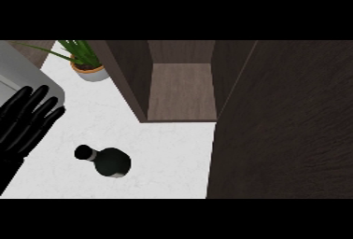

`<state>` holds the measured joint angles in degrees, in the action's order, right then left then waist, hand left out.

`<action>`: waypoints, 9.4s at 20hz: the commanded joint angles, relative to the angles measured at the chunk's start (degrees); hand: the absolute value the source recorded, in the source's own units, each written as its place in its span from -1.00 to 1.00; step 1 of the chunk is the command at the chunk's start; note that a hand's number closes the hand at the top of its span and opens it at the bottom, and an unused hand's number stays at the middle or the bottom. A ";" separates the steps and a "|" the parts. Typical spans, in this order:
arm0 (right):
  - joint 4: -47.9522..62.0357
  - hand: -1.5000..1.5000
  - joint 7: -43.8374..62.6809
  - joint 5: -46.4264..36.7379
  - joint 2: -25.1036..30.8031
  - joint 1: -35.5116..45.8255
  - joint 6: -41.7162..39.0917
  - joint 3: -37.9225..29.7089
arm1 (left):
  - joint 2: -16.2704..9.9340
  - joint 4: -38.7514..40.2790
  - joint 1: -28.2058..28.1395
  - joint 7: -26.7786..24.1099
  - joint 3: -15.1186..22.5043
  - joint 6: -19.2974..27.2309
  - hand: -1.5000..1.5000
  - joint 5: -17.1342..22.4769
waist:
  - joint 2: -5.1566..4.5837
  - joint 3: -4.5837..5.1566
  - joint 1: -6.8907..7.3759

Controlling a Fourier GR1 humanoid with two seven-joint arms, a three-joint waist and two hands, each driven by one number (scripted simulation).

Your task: Pick up the wine, place it into the cabinet and close the cabinet

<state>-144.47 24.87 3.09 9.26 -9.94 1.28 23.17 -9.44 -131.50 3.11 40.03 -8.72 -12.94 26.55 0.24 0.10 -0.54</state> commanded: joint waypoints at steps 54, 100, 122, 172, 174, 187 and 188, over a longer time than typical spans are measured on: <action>-14.20 -1.00 7.91 -1.12 3.78 0.89 4.57 2.25 | 0.93 76.67 4.17 -64.27 1.03 -17.20 -1.00 -32.95 | -0.16 0.00 -0.42; -8.11 -1.00 2.06 1.13 4.92 0.66 5.08 -0.13 | 7.24 76.62 1.36 -76.34 -11.36 -7.56 1.00 -18.12 | 0.45 -0.17 0.87; -10.63 -1.00 3.84 2.87 4.96 -0.94 3.10 -1.12 | 9.44 36.90 -0.44 -51.67 22.52 24.66 1.00 -9.62 | 0.04 -0.13 -0.10; -9.30 -1.00 1.29 10.43 2.65 -3.57 -5.10 -10.81 | 9.44 92.33 40.46 -68.82 31.65 41.88 1.00 21.96 | -0.39 -0.11 -1.30; -10.25 -1.00 2.67 10.26 1.78 -4.19 -4.56 -9.06 | 9.44 96.62 41.22 -72.48 30.35 40.44 1.00 23.47 | -0.62 -0.07 -2.20; -7.46 -1.00 1.18 7.30 -0.18 -3.29 -5.39 -6.71 | 9.43 107.85 57.37 -68.35 25.71 45.25 1.00 22.36 | -0.64 -0.07 -1.62; -8.96 -1.00 -0.28 9.34 1.63 -6.68 -7.71 -8.30 | 9.43 109.10 56.27 -70.28 26.10 44.63 1.00 21.40 | -0.61 -0.12 -2.07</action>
<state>-143.50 20.93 5.74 9.38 -13.21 -5.41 16.24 -0.06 -25.68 55.95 -28.84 18.25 30.49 49.47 -0.47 0.01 -2.45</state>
